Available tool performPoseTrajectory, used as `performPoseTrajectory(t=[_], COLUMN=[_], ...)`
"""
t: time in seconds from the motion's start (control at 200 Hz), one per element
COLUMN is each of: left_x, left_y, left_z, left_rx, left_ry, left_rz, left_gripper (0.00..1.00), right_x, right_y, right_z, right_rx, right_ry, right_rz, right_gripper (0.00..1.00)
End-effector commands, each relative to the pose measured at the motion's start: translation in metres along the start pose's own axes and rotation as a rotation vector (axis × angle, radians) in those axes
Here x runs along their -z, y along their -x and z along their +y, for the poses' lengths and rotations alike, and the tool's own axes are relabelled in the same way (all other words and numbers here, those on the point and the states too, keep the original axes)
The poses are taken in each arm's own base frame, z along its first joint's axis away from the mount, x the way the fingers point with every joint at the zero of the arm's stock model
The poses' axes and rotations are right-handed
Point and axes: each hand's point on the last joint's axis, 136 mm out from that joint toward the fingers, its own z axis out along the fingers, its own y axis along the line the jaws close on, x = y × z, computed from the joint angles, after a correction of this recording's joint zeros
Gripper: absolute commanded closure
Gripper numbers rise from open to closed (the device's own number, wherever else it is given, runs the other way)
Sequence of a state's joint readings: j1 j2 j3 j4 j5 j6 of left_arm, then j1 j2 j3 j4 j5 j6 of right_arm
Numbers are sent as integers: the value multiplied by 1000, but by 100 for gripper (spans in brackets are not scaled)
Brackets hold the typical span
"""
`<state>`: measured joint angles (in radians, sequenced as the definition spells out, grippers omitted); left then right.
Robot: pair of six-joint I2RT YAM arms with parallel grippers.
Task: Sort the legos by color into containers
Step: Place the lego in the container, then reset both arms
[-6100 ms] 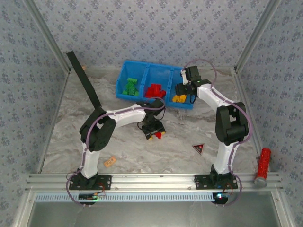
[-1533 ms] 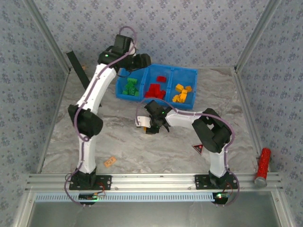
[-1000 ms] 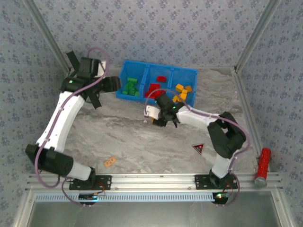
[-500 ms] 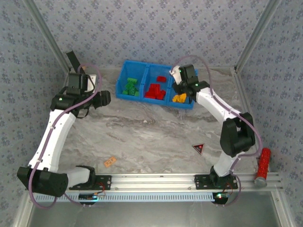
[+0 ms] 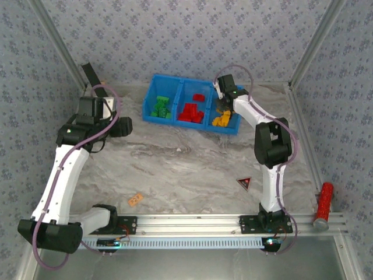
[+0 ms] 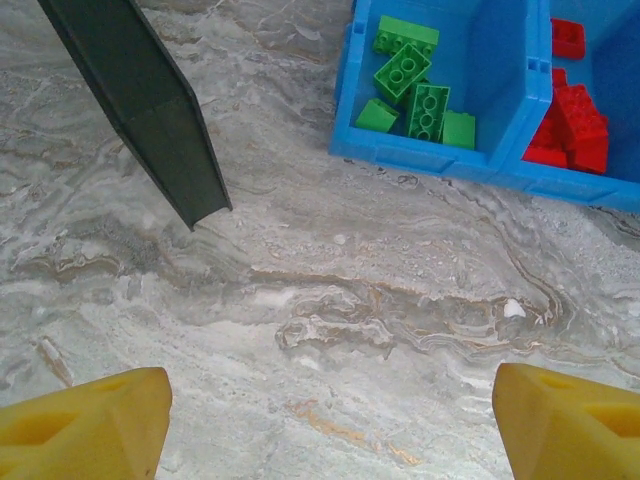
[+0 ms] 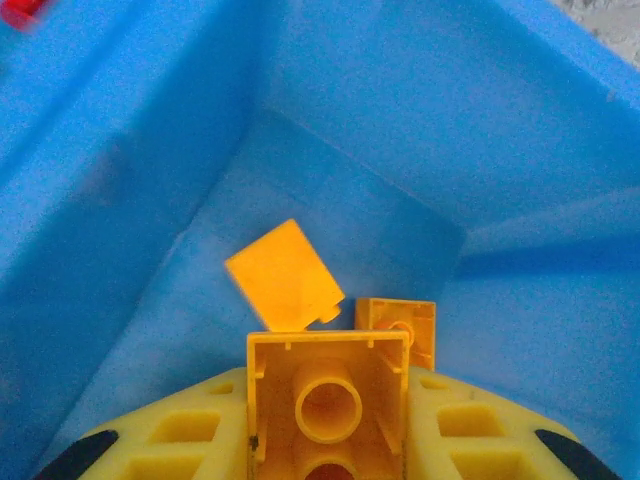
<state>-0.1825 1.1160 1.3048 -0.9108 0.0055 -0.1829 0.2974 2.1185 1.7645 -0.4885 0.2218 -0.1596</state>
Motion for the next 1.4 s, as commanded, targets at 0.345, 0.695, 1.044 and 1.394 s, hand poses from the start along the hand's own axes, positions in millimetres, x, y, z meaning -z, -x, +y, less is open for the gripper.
performPoseTrajectory(t=[0.345, 0.695, 1.044, 1.394], left_x=[-17, -21, -49, -40], left_y=[-11, 1, 16, 0], left_z=[0, -2, 31, 92], left_rx=[28, 83, 239, 170], left_ry=[-15, -35, 34, 326], left_rz=[31, -11, -180, -519], left_gripper=[12, 12, 0, 0], right_x=[-18, 34, 126, 159], right_y=[-3, 16, 23, -61], right_z=[-3, -12, -30, -33], right_rx=[-25, -25, -49, -215], right_ry=[3, 3, -2, 4], right_rz=[34, -88, -234, -252], right_gripper=[52, 47, 21, 0])
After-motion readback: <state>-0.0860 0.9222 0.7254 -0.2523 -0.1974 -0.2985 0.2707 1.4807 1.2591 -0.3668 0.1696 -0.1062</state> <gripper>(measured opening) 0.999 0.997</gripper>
